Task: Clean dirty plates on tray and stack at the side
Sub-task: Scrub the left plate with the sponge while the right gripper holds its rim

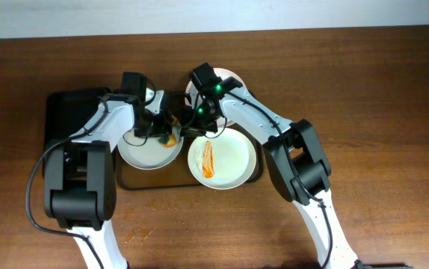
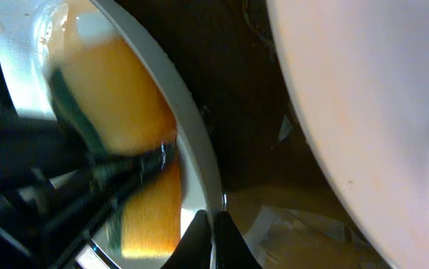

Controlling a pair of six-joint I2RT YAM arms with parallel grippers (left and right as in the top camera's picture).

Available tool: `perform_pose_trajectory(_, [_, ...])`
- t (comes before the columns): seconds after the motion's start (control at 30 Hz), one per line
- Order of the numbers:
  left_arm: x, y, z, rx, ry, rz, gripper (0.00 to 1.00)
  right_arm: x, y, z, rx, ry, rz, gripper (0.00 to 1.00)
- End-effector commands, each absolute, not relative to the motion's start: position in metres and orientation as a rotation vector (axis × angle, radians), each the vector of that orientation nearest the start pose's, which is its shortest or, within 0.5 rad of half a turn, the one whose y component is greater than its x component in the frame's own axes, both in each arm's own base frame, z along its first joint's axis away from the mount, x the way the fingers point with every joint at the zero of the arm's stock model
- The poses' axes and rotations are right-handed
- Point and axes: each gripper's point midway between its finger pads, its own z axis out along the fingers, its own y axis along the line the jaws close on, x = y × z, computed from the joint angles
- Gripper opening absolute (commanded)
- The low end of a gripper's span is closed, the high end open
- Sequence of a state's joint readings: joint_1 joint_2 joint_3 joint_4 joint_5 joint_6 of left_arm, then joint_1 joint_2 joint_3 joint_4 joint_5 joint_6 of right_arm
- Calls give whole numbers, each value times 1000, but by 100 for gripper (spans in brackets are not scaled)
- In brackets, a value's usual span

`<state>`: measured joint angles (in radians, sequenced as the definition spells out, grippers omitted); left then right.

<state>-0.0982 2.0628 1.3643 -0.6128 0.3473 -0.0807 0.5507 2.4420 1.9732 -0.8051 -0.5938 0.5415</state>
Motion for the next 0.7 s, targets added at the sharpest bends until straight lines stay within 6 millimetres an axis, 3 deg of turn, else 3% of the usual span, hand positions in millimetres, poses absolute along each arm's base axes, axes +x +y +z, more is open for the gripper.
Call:
perform_pose_trajectory(0.0, [434,-57,-27,-167,2886,-170,1,399,363,14,-174,3037,1045,4])
perform_pose_trajectory(0.03, [433,-36,-28,-293,2874,-6,1,399,363,14,-174,3038,1045,4])
perform_pose_trajectory(0.1, [410,16,-24,-622,2812,415,0,399,363,14,-174,3037,1045,4])
perform_pose_trajectory(0.13, [396,30,-20,-628,2820,556,1,399,363,14,-174,3037,1045,4])
perform_pose_trajectory(0.2, [376,33,-20,-615,2898,616,0,399,363,14,-174,3037,1045,4])
perform_pose_trajectory(0.27, [353,16,-26,-622,3041,505,0,398,363,14,-174,3039,1045,4])
perform_pose_trajectory(0.33, [336,-9,-31,-505,3202,297,0,398,363,13,-173,3042,1044,4])
perform_pose_trajectory(0.4, [330,-50,-32,-303,3308,-98,0,398,363,13,-173,3041,1044,4])
perform_pose_trajectory(0.5, [330,-112,-14,-23,3244,-751,0,398,363,13,-173,3041,1044,4])
perform_pose_trajectory(0.53, [334,-121,-11,-10,3204,-840,0,398,363,13,-173,3041,1044,4])
perform_pose_trajectory(0.67, [369,-124,-12,50,3053,-822,0,398,363,13,-173,3041,1043,4])
